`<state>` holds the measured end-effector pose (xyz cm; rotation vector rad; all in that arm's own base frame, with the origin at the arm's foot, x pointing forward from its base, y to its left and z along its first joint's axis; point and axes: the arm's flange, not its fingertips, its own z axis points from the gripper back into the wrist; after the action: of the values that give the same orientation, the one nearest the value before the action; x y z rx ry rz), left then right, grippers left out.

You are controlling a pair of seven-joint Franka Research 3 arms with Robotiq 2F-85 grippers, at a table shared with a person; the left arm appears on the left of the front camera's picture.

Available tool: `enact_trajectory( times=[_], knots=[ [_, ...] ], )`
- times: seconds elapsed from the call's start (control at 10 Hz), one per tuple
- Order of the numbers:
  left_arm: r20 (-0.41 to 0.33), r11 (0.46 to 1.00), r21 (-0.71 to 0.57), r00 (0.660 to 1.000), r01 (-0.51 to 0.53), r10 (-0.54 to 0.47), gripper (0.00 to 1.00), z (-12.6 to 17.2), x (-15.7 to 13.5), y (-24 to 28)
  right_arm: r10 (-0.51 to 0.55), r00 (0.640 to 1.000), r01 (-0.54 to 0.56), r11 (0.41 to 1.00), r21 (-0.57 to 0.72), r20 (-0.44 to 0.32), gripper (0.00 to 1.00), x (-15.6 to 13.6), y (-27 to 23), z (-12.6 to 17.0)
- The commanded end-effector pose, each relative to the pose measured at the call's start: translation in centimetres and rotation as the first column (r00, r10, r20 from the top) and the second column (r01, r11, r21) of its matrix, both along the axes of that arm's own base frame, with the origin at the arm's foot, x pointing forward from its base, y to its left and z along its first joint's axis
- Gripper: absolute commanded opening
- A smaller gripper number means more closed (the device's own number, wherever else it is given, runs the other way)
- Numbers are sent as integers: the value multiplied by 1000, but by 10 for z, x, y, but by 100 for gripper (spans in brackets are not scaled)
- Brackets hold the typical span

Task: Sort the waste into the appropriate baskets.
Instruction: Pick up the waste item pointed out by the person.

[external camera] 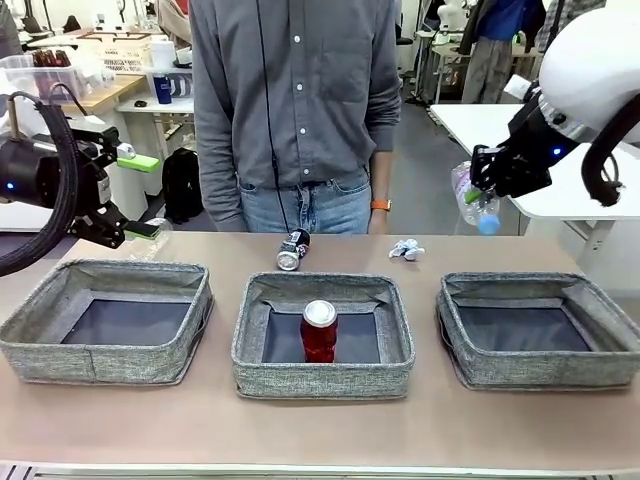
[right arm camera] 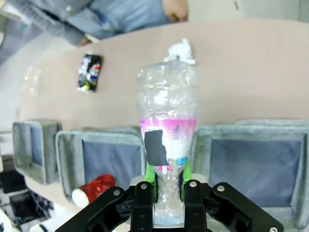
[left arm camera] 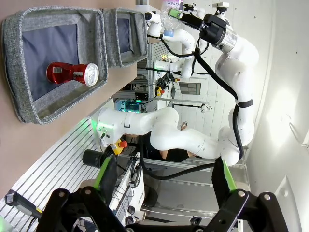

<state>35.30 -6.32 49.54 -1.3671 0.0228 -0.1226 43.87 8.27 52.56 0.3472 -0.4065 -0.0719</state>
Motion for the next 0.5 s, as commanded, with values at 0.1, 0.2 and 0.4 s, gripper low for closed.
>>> enact_trajectory(
  times=[0.1, 0.2, 0.4],
  knots=[
    [17, 1000, 0, 1000, 4, -4, 100, -1, -1, 1, -32, 996, 27, 998, -53, -89, 22, 1, 34, 23],
    [17, 1000, 0, 1000, 4, -4, 100, -1, -1, 1, -120, 958, 107, 992, -63, -262, 22, 8, 70, 64],
    [17, 1000, 0, 1000, 4, -4, 100, -1, -1, 1, -305, 894, 219, 937, -272, -329, 22, 11, 148, 132]
  ],
)
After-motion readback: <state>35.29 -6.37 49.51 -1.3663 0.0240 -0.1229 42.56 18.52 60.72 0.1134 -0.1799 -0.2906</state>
